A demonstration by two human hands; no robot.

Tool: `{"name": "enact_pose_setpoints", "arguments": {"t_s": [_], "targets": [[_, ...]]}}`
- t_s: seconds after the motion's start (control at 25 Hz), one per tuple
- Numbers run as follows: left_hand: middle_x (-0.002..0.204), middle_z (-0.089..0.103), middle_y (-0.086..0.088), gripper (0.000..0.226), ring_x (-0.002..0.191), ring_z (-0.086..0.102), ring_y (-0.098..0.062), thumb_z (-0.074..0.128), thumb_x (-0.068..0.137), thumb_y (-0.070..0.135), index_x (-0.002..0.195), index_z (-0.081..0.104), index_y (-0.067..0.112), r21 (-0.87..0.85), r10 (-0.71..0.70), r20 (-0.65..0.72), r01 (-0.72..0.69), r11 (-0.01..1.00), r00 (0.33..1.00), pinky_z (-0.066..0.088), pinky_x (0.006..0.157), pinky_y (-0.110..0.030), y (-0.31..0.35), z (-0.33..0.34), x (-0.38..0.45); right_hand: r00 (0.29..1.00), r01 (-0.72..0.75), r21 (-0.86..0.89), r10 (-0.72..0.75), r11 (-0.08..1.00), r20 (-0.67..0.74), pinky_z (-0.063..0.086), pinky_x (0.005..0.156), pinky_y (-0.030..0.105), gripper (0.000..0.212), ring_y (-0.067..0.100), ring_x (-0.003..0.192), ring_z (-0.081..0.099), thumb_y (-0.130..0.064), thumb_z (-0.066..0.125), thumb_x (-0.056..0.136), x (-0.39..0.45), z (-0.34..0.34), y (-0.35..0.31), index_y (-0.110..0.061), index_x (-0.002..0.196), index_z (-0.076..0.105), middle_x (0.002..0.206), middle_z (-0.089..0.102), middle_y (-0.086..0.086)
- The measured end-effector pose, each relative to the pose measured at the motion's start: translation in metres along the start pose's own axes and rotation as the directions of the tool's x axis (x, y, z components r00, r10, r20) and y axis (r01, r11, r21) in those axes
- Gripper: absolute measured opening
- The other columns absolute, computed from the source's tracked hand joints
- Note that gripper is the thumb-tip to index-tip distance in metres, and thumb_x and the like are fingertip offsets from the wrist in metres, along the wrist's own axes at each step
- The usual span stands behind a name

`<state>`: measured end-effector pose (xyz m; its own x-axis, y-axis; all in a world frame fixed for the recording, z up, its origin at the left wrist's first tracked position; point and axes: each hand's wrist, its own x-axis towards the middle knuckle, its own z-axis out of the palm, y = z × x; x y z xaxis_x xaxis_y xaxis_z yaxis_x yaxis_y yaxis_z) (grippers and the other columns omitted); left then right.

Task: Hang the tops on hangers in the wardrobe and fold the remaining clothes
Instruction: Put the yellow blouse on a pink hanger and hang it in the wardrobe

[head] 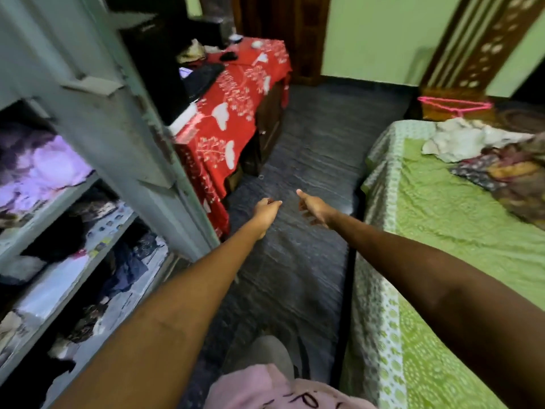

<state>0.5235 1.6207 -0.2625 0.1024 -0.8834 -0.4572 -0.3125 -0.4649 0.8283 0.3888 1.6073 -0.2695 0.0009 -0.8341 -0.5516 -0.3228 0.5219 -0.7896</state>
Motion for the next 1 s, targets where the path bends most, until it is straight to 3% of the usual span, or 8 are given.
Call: {"name": "enact_pose_setpoints", "arguments": {"t_s": [0.2,0.28,0.36,0.48,0.64,0.76,0.84,1.0], "targets": [[0.135,0.048,-0.015,0.044,0.123,0.044,-0.031,0.048,0.097,0.029,0.131,0.046,0.001,0.159,0.003,0.173,-0.031,0.987,0.985,0.037,0.095,-0.033,0.076,0.065,0.085,0.985,-0.07,0.122,0.088,0.99,-0.149,0.037,0.076,0.031,0.043,0.023,0.098,0.046,-0.054,0.035,0.095,0.059,-0.091,-0.004,-0.016,0.11,0.05,0.106,0.046,0.003],[0.137,0.046,-0.013,0.044,0.124,0.043,-0.031,0.047,0.097,0.032,0.131,0.045,0.003,0.215,0.015,0.246,-0.07,0.974,0.969,0.037,0.096,-0.034,0.108,0.09,0.122,0.971,-0.065,0.195,0.107,0.979,-0.214,0.038,0.066,0.027,0.046,0.016,0.082,0.056,-0.057,0.035,0.093,0.089,-0.132,-0.011,-0.016,0.103,0.056,0.088,0.056,-0.004],[0.143,0.04,-0.015,0.053,0.128,0.04,-0.033,0.048,0.096,0.035,0.137,0.038,0.003,0.274,-0.02,0.319,-0.072,0.959,0.948,0.036,0.102,-0.038,0.139,0.109,0.154,0.94,-0.069,0.268,0.153,0.961,-0.305,0.03,0.057,0.023,0.041,0.013,0.06,0.047,-0.056,0.036,0.093,0.109,-0.169,-0.019,-0.02,0.089,0.053,0.067,0.05,-0.003],[0.142,0.041,-0.019,0.056,0.127,0.042,-0.036,0.048,0.095,0.037,0.137,0.039,0.001,0.34,-0.009,0.375,-0.129,0.932,0.927,0.037,0.105,-0.043,0.18,0.141,0.198,0.886,-0.055,0.333,0.199,0.941,-0.418,0.038,0.072,0.03,0.04,0.02,0.075,0.047,-0.053,0.037,0.095,0.128,-0.216,-0.03,-0.016,0.099,0.052,0.086,0.047,0.004],[0.132,0.05,-0.024,0.046,0.122,0.048,-0.037,0.046,0.097,0.032,0.127,0.049,-0.003,0.374,0.052,0.5,-0.269,0.888,0.865,0.041,0.099,-0.041,0.232,0.203,0.245,0.813,-0.062,0.437,0.3,0.897,-0.499,0.039,0.094,0.042,0.056,0.031,0.12,0.047,-0.052,0.038,0.095,0.157,-0.277,-0.023,-0.007,0.126,0.05,0.128,0.049,0.013],[0.13,0.051,-0.027,0.044,0.12,0.049,-0.039,0.046,0.097,0.029,0.122,0.051,-0.007,0.388,0.037,0.581,-0.316,0.866,0.813,0.042,0.097,-0.042,0.26,0.26,0.274,0.776,-0.047,0.499,0.346,0.866,-0.528,0.034,0.089,0.038,0.061,0.029,0.128,0.039,-0.051,0.036,0.096,0.185,-0.324,-0.014,-0.006,0.136,0.042,0.141,0.039,0.009],[0.127,0.054,-0.015,0.039,0.117,0.05,-0.032,0.045,0.098,0.029,0.125,0.049,0.001,0.365,0.027,0.64,-0.334,0.869,0.768,0.043,0.092,-0.036,0.28,0.3,0.294,0.753,-0.039,0.506,0.359,0.862,-0.552,0.034,0.092,0.04,0.065,0.03,0.133,0.034,-0.052,0.035,0.096,0.208,-0.359,-0.009,-0.005,0.142,0.035,0.148,0.033,0.011],[0.097,0.049,0.0,0.018,0.091,0.05,-0.018,0.043,0.099,0.025,0.106,0.052,0.011,0.357,0.01,0.714,-0.377,0.855,0.7,0.041,0.075,-0.025,0.324,0.386,0.344,0.727,-0.047,0.548,0.405,0.835,-0.554,0.033,0.1,0.044,0.065,0.03,0.135,0.031,-0.052,0.034,0.096,0.27,-0.441,0.001,-0.009,0.145,0.032,0.152,0.028,0.01]]}}
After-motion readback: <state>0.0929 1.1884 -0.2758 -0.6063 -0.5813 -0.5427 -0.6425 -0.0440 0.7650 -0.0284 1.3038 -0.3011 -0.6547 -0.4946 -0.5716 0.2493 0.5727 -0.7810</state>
